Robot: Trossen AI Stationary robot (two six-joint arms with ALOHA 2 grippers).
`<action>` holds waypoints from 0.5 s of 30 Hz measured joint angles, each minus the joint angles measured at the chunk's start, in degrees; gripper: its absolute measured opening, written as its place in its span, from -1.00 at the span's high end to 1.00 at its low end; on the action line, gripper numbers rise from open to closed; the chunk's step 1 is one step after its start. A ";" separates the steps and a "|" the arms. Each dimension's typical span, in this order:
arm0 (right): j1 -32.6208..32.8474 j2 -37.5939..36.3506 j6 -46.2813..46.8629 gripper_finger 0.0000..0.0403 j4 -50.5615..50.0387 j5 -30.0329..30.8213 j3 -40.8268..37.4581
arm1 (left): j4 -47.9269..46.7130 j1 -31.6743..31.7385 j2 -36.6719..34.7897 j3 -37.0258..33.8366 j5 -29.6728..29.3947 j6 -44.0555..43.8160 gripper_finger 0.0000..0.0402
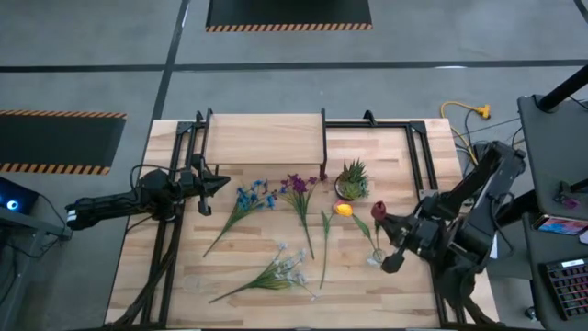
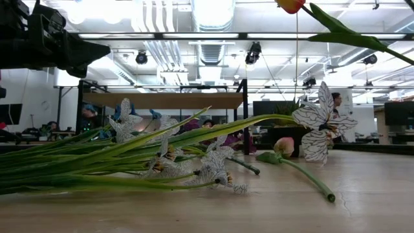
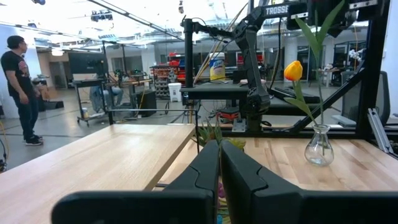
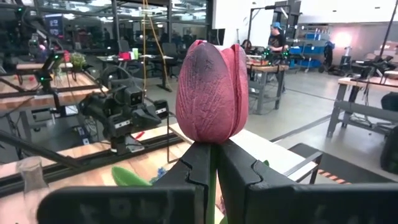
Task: Pick and place flowers into a vace then onto a shelf
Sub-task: Put the red tulip into the right transparent vase
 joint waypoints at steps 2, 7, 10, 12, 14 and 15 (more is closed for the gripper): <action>0.36 0.65 0.49 0.94 0.00 0.04 0.00 | 0.00 0.00 0.00 0.00 0.00 -0.02 1.00; 0.88 2.98 2.30 0.94 -0.02 0.03 0.00 | 0.00 0.01 0.00 0.00 0.00 0.00 1.00; 1.25 4.36 2.60 0.94 0.00 0.05 0.00 | 0.00 0.01 0.01 0.00 0.01 0.00 1.00; 1.67 5.32 2.60 0.94 0.00 0.04 -0.01 | 0.00 0.01 0.00 0.00 0.02 -0.02 1.00; 1.77 6.19 2.59 0.94 -0.02 0.03 -0.02 | 0.00 0.01 0.00 0.00 0.02 -0.02 1.00; 1.77 6.68 2.60 0.94 -0.02 0.04 -0.02 | -0.02 -0.01 0.00 0.00 0.02 -0.02 1.00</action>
